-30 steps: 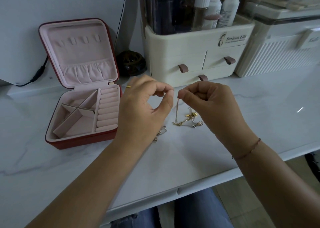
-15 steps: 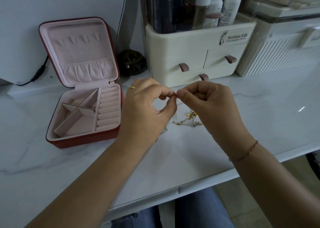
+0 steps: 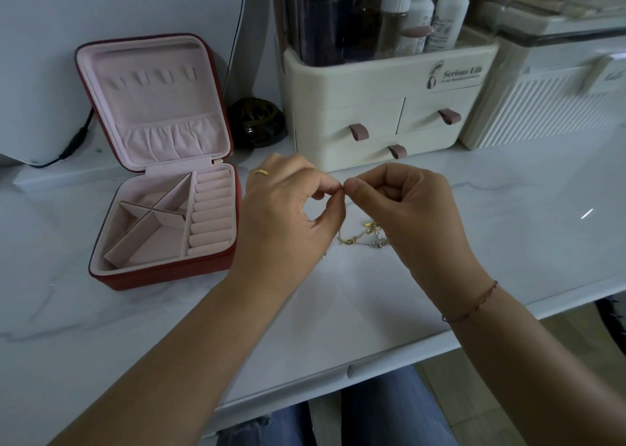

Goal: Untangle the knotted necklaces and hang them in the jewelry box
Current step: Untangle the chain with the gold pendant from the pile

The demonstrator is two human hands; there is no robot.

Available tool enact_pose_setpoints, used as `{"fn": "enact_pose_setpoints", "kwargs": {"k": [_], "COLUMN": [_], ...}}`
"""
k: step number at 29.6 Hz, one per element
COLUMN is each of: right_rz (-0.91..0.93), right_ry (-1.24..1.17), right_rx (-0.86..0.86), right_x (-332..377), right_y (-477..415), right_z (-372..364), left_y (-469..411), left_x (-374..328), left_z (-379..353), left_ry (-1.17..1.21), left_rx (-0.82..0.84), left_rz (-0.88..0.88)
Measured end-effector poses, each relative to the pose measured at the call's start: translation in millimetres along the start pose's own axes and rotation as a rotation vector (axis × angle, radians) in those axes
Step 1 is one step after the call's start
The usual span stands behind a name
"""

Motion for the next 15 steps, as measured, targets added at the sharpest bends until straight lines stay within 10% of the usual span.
{"fn": "enact_pose_setpoints", "kwargs": {"k": [15], "right_rz": [-0.027], "right_ry": [0.02], "right_rx": [0.021], "right_x": [-1.2], "right_y": [2.5], "right_z": [-5.3], "left_y": [-1.4], "left_x": [1.4], "left_z": [0.2], "left_ry": [-0.025], "left_rx": [0.004], "left_rz": [0.04]}}
Point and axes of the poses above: each hand's wrist, its own y-axis away from the middle knuckle, its own z-axis out of the back of the hand, x = y × z, the point moved 6 cm from there along -y, towards the middle knuckle, and after that the axes turned 3 degrees about -z, right-handed, at the moved point
